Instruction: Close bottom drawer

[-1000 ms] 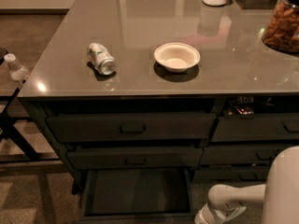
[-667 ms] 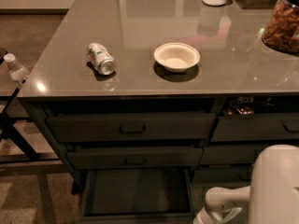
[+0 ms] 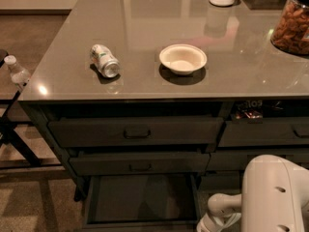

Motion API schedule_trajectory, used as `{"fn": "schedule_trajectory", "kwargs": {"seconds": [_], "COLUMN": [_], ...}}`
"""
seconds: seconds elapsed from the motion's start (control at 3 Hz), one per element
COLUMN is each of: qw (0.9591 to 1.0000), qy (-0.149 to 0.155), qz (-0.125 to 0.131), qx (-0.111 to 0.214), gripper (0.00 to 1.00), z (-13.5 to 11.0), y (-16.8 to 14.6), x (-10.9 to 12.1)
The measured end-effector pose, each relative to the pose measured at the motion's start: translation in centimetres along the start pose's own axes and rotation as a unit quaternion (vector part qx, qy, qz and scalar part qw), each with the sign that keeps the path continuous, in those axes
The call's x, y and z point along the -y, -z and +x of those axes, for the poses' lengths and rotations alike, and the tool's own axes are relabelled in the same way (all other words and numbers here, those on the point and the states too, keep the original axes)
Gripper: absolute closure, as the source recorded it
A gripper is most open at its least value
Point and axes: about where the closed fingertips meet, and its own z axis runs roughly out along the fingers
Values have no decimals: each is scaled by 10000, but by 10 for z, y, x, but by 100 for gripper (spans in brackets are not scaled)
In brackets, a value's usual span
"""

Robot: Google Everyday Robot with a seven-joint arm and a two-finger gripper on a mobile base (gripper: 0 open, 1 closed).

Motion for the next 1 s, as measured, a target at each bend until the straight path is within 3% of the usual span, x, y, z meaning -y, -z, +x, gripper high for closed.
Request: {"fn": "schedule_trajectory", "kwargs": {"seconds": [0.33,0.67,1.0], "qw": [9998,9992,9991], "qy": [-69,31,38], "qz": [73,172,162], "qx": [169,366,383], "gripper": [100,100,100], "z": [-11,-40,-42], "y": [5,9,7], "x": [7,17,17]}}
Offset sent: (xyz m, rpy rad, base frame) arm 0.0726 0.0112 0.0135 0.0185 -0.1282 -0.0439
